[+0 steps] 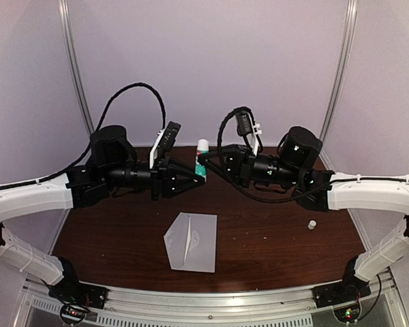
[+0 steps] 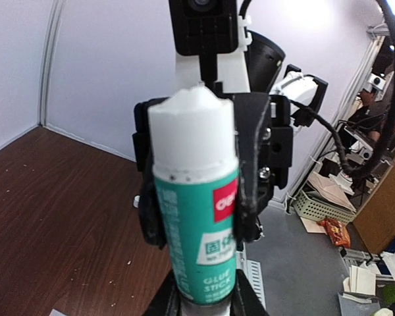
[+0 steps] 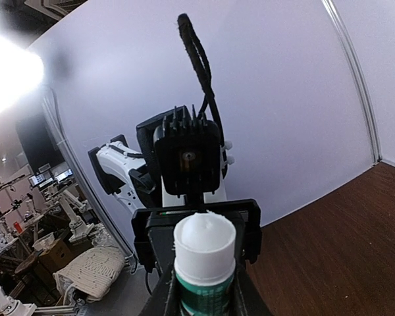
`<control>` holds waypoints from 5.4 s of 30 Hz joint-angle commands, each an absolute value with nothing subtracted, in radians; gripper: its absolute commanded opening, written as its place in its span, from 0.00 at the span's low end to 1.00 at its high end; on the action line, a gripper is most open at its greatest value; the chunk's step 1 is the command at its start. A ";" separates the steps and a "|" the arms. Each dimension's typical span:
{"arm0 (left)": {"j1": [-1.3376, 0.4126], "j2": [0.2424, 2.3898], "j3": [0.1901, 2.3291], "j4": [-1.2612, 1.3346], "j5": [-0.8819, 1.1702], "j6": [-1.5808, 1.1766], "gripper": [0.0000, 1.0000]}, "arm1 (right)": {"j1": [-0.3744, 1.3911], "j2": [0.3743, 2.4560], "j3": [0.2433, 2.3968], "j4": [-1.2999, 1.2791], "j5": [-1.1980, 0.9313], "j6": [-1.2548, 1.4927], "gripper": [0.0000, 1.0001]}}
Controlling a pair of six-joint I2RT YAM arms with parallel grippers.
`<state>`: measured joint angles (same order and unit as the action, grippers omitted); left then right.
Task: Place the letter into the envelope and seal it
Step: Unscrew the solid glue.
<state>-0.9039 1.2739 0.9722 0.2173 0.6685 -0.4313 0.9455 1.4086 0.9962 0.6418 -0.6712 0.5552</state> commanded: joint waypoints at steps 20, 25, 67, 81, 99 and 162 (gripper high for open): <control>-0.899 1.285 0.976 0.031 -0.043 -0.427 0.00 | 1.065 1.740 1.498 -0.038 0.072 0.624 0.03; -0.898 1.261 0.962 0.047 -0.013 -0.432 0.00 | 1.066 1.674 1.421 0.070 0.015 0.587 0.29; -0.877 1.224 0.958 0.240 0.669 -0.434 0.00 | 0.991 1.456 1.089 0.594 -0.661 0.534 0.21; -0.877 1.219 0.989 0.014 0.107 -0.416 0.00 | 1.092 1.581 1.368 0.024 -0.088 0.441 0.00; -0.876 1.180 0.949 0.107 0.194 -0.454 0.00 | 1.109 1.478 1.291 0.113 -0.036 0.480 0.56; -0.878 1.232 0.940 0.234 0.410 -0.481 0.00 | 1.045 1.304 1.047 0.365 -0.096 0.581 0.52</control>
